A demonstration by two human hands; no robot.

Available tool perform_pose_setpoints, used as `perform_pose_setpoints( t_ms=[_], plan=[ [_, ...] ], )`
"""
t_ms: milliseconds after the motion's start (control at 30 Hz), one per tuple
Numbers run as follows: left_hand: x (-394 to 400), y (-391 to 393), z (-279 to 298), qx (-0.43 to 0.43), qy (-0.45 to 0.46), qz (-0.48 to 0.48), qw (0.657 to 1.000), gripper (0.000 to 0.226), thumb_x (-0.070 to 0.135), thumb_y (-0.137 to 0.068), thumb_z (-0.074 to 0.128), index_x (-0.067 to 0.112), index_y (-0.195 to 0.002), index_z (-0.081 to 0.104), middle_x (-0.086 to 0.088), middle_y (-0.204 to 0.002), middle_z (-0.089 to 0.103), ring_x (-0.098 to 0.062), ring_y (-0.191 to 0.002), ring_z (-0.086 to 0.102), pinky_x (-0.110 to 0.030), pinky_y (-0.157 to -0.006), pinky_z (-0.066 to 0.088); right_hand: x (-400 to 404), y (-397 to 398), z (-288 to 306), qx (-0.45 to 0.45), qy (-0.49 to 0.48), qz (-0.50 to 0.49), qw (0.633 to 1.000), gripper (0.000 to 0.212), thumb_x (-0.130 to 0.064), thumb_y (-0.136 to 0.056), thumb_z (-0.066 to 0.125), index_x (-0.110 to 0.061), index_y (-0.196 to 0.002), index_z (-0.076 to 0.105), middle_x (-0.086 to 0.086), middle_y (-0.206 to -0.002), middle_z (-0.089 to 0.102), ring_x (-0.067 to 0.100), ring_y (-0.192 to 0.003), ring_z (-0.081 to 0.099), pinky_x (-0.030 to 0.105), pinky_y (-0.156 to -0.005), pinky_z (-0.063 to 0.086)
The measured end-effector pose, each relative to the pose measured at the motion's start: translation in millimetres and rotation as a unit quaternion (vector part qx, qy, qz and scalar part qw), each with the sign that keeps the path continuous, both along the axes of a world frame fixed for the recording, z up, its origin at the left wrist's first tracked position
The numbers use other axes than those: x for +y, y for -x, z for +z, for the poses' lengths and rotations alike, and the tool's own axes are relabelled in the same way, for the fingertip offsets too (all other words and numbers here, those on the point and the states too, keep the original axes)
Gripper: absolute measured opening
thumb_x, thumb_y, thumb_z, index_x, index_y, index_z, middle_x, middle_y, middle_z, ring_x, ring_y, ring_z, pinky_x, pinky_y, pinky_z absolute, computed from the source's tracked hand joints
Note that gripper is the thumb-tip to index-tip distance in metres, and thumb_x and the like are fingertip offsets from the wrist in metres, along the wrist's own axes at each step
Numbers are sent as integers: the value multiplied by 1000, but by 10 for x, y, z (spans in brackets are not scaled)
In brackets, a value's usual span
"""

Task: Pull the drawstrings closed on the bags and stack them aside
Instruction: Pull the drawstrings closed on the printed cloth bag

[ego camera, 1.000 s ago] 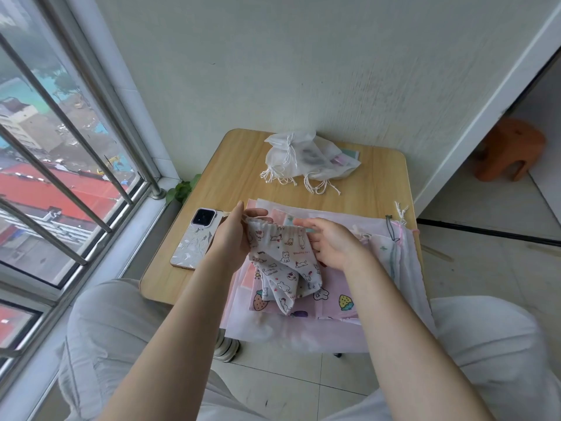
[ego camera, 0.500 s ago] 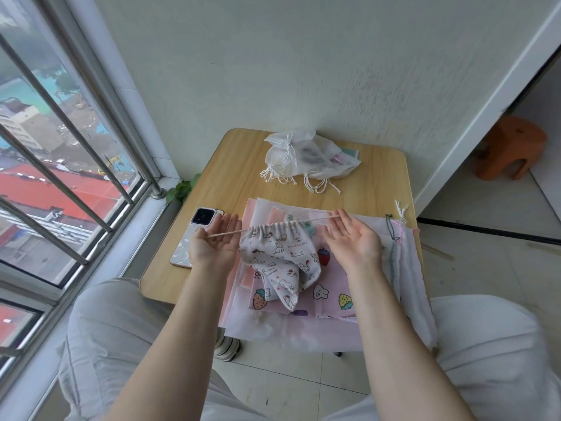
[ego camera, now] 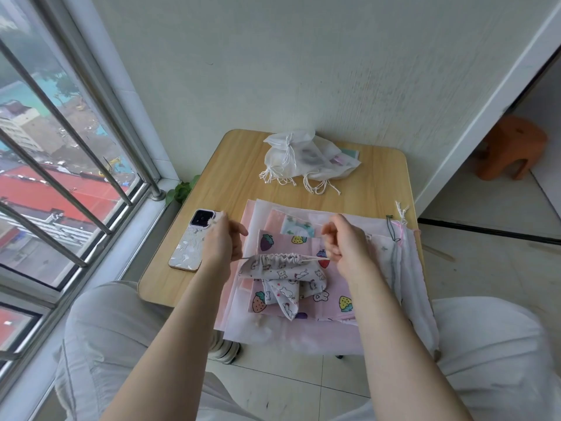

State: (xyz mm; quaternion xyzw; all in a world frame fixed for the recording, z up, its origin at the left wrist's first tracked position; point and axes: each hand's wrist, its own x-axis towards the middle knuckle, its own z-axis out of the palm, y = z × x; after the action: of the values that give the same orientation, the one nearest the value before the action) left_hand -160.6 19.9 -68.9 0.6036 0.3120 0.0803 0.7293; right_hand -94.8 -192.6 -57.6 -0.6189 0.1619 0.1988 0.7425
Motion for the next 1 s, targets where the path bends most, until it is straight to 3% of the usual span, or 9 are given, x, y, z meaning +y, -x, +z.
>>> perform_pose_setpoints(
  t_ms=[200, 433, 500, 567, 633, 733, 833, 933, 1000],
  plan=[
    [-75, 89, -3, 43, -270, 7, 962, 71, 44, -104, 28, -2, -63, 62, 0, -50, 45, -17, -51, 44, -29, -57, 33, -41, 129, -7, -200, 340, -36, 918, 44, -19, -88, 51, -17, -51, 27, 0, -49, 22, 17, -50, 21, 30, -53, 17],
    [-192, 157, -47, 71, -343, 25, 936, 65, 40, -104, 32, -4, -66, 61, -7, -57, 57, -20, -54, 51, -30, -56, 36, -115, 190, -32, -198, 358, -52, 911, 37, -21, -89, 50, -15, -56, 35, -2, -52, 34, 18, -53, 30, 30, -52, 22],
    [-149, 107, -15, 66, -343, 23, 937, 49, 33, -98, 41, 1, -66, 60, -3, -55, 52, -18, -52, 46, -29, -55, 34, -131, 168, 58, -194, 339, -11, 921, 9, -17, -88, 49, -12, -80, 49, 0, -74, 51, 19, -68, 46, 28, -55, 30],
    [-135, 35, 60, 49, -347, 9, 936, 28, 26, -87, 48, 3, -71, 52, -4, -62, 47, -17, -57, 40, -31, -58, 32, -117, 148, 144, -177, 337, 39, 924, 19, -9, -90, 45, -9, -108, 45, 1, -105, 49, 21, -90, 48, 21, -59, 33],
    [-172, -42, 216, 5, -298, -16, 954, 11, 23, -81, 54, 12, -82, 52, -2, -76, 51, -15, -65, 42, -32, -63, 36, -47, 114, 191, -190, 315, 61, 928, 26, 1, -91, 37, -6, -115, 42, 3, -118, 41, 17, -97, 42, 21, -65, 37],
    [-206, -134, 455, -91, -209, -91, 969, 53, 26, -77, 61, 24, -128, 46, -2, -124, 53, -13, -109, 51, -32, -92, 41, 88, 47, 278, -270, 299, 45, 914, 28, 8, -89, 36, -7, -111, 46, 4, -116, 42, 11, -90, 44, 25, -79, 40],
    [-199, -145, 471, -79, -313, -109, 940, 72, 19, -84, 61, 33, -147, 30, 6, -151, 32, -12, -139, 27, -32, -107, 24, 189, 12, 346, -364, 294, 33, 883, 34, 4, -91, 52, -13, -120, 48, 2, -117, 41, 5, -92, 46, 6, -69, 37],
    [-105, -95, 301, 36, -429, -61, 900, 37, 20, -86, 56, 24, -122, 60, 0, -125, 58, -18, -115, 51, -35, -94, 43, 196, 25, 251, -369, 337, 31, 865, 32, -5, -89, 60, -17, -117, 52, -2, -115, 44, 7, -95, 46, 12, -68, 37],
    [-71, -76, 161, 157, -462, -133, 862, 24, 31, -89, 55, 13, -87, 70, -3, -80, 63, -20, -73, 56, -29, -67, 46, 173, 38, 125, -299, 419, 103, 851, 8, -19, -91, 56, -16, -83, 56, -3, -85, 51, 12, -71, 47, 27, -59, 35]
  ],
)
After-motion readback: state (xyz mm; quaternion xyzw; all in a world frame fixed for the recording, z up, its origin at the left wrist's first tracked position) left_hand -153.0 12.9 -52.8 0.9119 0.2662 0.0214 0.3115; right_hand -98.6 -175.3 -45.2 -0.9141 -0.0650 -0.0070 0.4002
